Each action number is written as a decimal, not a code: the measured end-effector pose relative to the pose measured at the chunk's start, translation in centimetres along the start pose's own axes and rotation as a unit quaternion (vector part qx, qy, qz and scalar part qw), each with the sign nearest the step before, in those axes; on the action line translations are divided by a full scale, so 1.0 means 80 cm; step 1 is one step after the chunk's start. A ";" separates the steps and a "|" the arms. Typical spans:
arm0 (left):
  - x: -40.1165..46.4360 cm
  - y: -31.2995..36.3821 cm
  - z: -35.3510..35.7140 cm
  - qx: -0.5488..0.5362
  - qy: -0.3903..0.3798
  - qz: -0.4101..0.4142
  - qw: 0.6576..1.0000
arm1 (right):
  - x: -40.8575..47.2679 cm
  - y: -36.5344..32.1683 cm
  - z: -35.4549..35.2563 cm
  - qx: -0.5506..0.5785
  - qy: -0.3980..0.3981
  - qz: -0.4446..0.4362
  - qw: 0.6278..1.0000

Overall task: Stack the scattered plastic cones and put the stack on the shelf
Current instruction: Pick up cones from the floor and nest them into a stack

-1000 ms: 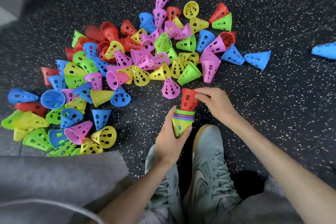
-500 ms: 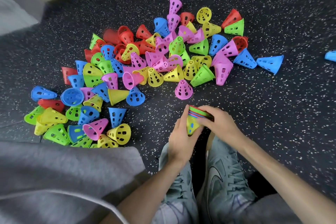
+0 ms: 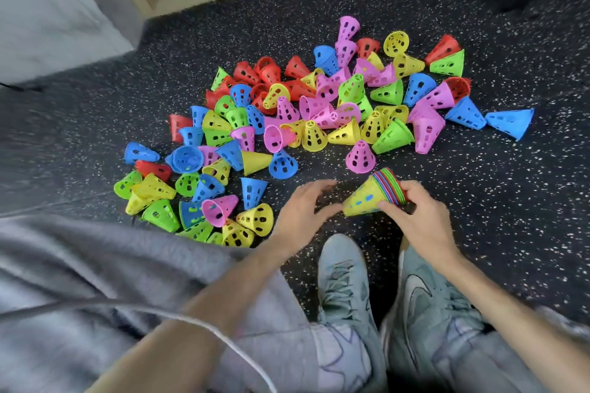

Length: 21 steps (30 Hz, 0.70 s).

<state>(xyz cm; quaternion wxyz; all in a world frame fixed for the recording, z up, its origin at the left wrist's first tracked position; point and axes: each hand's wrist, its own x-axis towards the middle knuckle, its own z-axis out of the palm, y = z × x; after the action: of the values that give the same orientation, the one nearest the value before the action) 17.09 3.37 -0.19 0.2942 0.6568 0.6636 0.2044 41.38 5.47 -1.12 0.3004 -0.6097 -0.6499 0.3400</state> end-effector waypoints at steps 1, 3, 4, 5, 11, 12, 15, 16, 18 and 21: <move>0.000 -0.011 -0.028 0.050 -0.019 0.007 0.999 | -0.002 -0.002 0.002 0.012 0.008 -0.004 1.000; -0.005 -0.036 -0.077 0.121 -0.052 -0.005 0.991 | -0.006 -0.004 0.005 0.019 0.014 -0.006 1.000; -0.009 -0.050 -0.094 0.142 -0.061 -0.017 0.988 | -0.009 -0.005 0.006 0.016 0.011 -0.007 1.000; -0.013 -0.063 -0.107 0.156 -0.064 -0.033 0.985 | -0.011 -0.006 0.006 0.014 0.009 -0.008 1.000; -0.029 -0.112 -0.110 0.241 -0.152 -0.147 0.947 | -0.018 -0.011 0.000 0.048 0.018 0.004 0.999; -0.029 -0.112 -0.104 0.254 -0.173 -0.152 0.940 | -0.018 -0.011 -0.002 0.055 0.021 0.011 0.998; -0.022 -0.115 -0.089 0.289 -0.177 -0.155 0.928 | -0.018 -0.011 -0.006 0.072 0.017 0.026 0.997; -0.019 -0.114 -0.087 0.304 -0.171 -0.151 0.925 | -0.017 -0.012 -0.007 0.076 0.013 0.026 0.997; -0.015 -0.112 -0.084 0.323 -0.166 -0.137 0.922 | -0.016 -0.012 -0.008 0.075 0.009 0.019 0.997; -0.015 -0.100 -0.083 0.308 -0.127 -0.123 0.935 | -0.016 -0.015 -0.009 0.072 0.007 0.011 0.997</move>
<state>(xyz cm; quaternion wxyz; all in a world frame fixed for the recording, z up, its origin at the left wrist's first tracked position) 6.65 2.54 -0.38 0.1826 0.6487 0.7268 -0.1329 41.32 4.18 0.32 0.3444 -0.5960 -0.6152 0.3844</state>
